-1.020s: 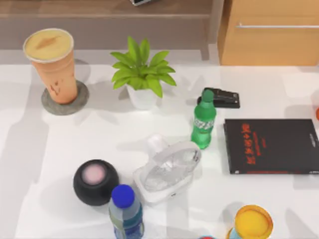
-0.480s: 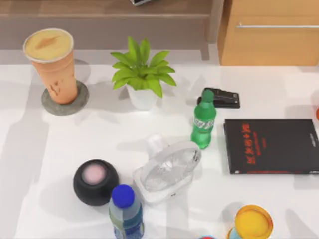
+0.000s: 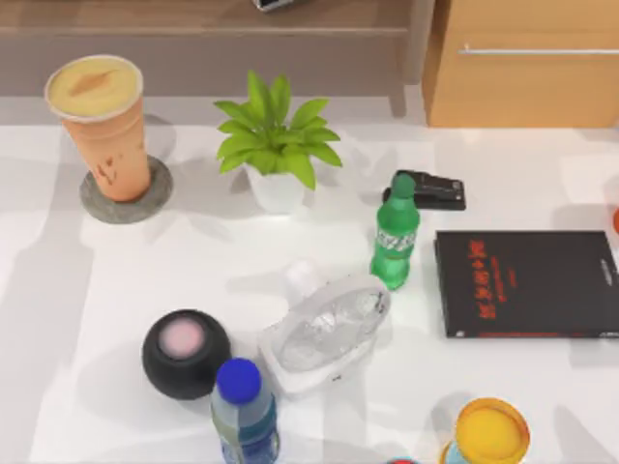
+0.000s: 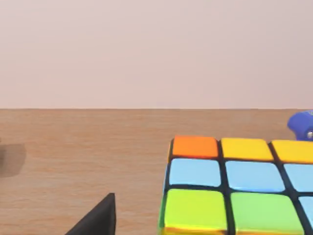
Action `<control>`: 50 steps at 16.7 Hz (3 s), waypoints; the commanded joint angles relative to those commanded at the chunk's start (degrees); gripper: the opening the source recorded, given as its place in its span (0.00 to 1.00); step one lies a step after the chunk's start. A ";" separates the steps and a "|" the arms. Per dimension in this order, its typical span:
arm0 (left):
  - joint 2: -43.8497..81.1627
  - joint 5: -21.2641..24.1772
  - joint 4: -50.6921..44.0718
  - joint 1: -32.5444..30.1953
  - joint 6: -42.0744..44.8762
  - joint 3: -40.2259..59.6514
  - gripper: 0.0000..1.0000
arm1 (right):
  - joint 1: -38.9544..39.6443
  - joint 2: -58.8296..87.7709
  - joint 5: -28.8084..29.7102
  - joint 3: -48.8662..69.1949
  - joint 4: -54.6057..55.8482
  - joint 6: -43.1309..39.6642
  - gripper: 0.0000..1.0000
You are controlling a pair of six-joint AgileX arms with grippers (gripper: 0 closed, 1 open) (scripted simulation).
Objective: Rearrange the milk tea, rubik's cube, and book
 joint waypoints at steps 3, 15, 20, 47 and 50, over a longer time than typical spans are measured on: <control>-2.95 0.01 0.68 0.05 0.00 -4.72 1.00 | 0.00 0.00 0.00 0.00 0.00 0.00 1.00; -14.81 0.09 0.84 -0.20 -0.22 -15.86 1.00 | 0.00 0.00 0.00 0.00 0.00 0.00 1.00; -39.00 -0.40 -0.53 0.09 -0.45 -38.19 1.00 | 0.00 0.00 0.00 0.00 0.00 0.00 1.00; -105.72 -1.59 -4.41 0.66 -0.82 -101.89 1.00 | -3.71 12.60 -3.22 11.58 5.46 0.26 1.00; -105.72 -1.59 -4.41 0.66 -0.82 -101.89 1.00 | -7.16 27.01 -6.38 22.28 9.89 0.18 1.00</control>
